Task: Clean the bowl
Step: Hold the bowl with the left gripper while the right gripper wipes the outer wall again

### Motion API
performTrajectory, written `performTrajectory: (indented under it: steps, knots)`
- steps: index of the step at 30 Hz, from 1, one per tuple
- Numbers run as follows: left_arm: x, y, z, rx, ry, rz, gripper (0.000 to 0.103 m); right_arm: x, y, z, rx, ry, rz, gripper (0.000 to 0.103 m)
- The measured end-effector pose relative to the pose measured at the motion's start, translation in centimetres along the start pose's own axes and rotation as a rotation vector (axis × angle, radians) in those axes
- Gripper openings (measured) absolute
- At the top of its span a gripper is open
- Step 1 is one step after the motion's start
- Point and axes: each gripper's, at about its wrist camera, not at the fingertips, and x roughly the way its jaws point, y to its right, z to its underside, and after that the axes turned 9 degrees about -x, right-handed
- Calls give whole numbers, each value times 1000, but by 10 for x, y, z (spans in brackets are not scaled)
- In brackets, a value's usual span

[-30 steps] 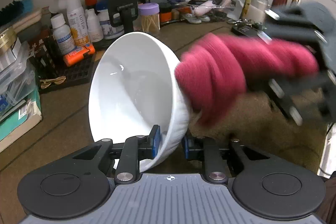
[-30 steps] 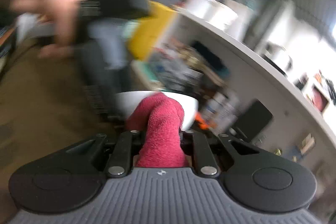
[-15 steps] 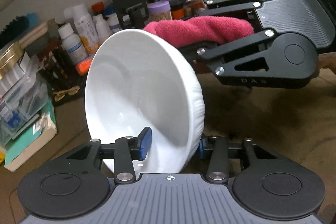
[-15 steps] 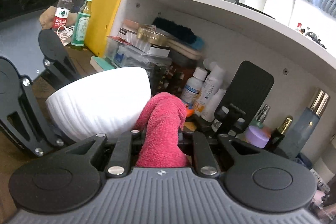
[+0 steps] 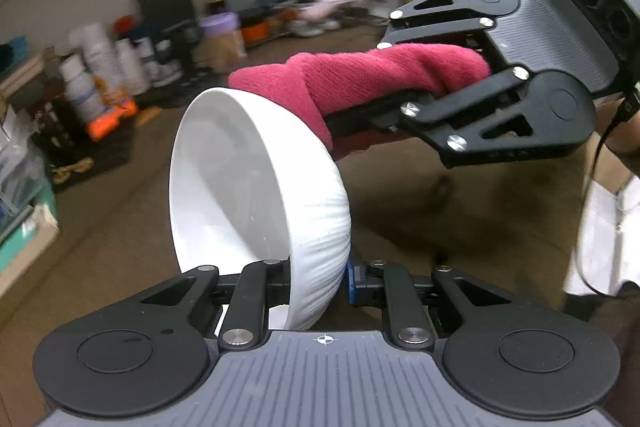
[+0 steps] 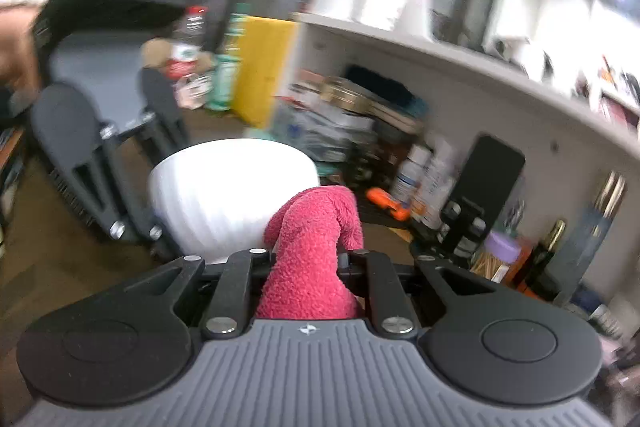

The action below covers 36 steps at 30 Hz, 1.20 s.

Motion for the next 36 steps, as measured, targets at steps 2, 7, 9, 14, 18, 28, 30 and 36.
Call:
performTrajectory:
  steps: [2,7,9,14,18,28,30,36]
  knots:
    - [-3,-1,7,-37,9,16,21,-15,-16,-5,-56,2,-19,19]
    - [-2,-7,7,-79,32,42,23,-44,-52,-27,-166,56,-60,19]
    - [0,-7,3,-72,34,44,23,-38,-44,-31,-132,58,-17,19]
    - [8,-16,-14,-65,31,23,21,-5,-6,-34,-21,20,117,19]
    - [22,-32,-28,-74,26,-10,25,33,24,-21,70,-33,170,19]
    - [40,-47,-37,-69,3,-85,37,65,59,0,145,-41,116,19]
    - [38,-51,-36,-82,-9,-94,36,58,52,-1,98,-33,82,19]
    - [35,-55,-34,-109,-9,-93,36,13,3,-14,-42,-21,-73,19]
